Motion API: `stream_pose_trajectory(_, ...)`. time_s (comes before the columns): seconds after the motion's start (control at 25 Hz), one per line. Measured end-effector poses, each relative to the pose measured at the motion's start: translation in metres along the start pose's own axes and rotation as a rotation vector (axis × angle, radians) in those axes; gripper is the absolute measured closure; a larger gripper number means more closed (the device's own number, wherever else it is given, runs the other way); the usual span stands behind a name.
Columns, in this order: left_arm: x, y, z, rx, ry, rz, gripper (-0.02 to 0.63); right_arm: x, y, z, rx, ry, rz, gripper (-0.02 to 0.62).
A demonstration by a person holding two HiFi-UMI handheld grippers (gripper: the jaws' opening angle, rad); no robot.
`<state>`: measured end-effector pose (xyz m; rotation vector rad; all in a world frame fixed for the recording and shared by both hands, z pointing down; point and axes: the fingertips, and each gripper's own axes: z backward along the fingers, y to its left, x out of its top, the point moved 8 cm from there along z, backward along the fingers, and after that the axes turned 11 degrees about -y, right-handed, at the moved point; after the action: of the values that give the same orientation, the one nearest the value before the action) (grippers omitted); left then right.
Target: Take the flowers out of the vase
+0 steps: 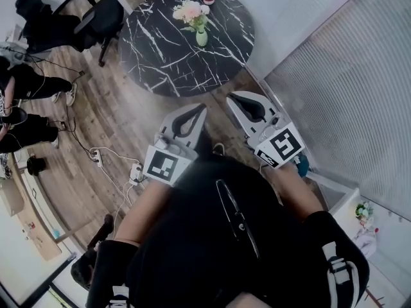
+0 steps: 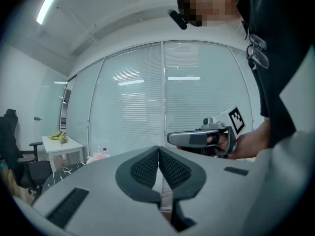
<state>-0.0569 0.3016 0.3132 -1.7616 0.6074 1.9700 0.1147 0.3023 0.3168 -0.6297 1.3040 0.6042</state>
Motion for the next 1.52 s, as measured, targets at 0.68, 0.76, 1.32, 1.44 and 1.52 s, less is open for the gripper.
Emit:
stream_pose_trajectory(0.68,-0.011,0.103,-0.047,-0.017,-0.024,0.034,0.592,-0.019,-0.05,-0.088,0.005,0.068,0.008,0.575)
stream_pose_trajectory(0.76,-0.012,0.118,-0.053,-0.02,-0.025,0.04,0.592,-0.021,-0.056,-0.101,0.004,0.078,0.011,0.574)
stream_pose_trajectory(1.32,-0.02,0.21,-0.086,-0.046,-0.039,0.062,0.592,-0.039,-0.095,-0.177,-0.052,0.128,0.029,0.574)
stream_pose_trajectory(1.44,-0.022,0.223,-0.094,-0.057,-0.037,0.066,0.592,-0.042,-0.104,-0.186,-0.067,0.134,0.024,0.574)
stream_pose_trajectory(1.52,-0.025,0.23,-0.101,-0.062,-0.029,0.065,0.592,-0.047,-0.111,-0.19,-0.076,0.144,0.023,0.574)
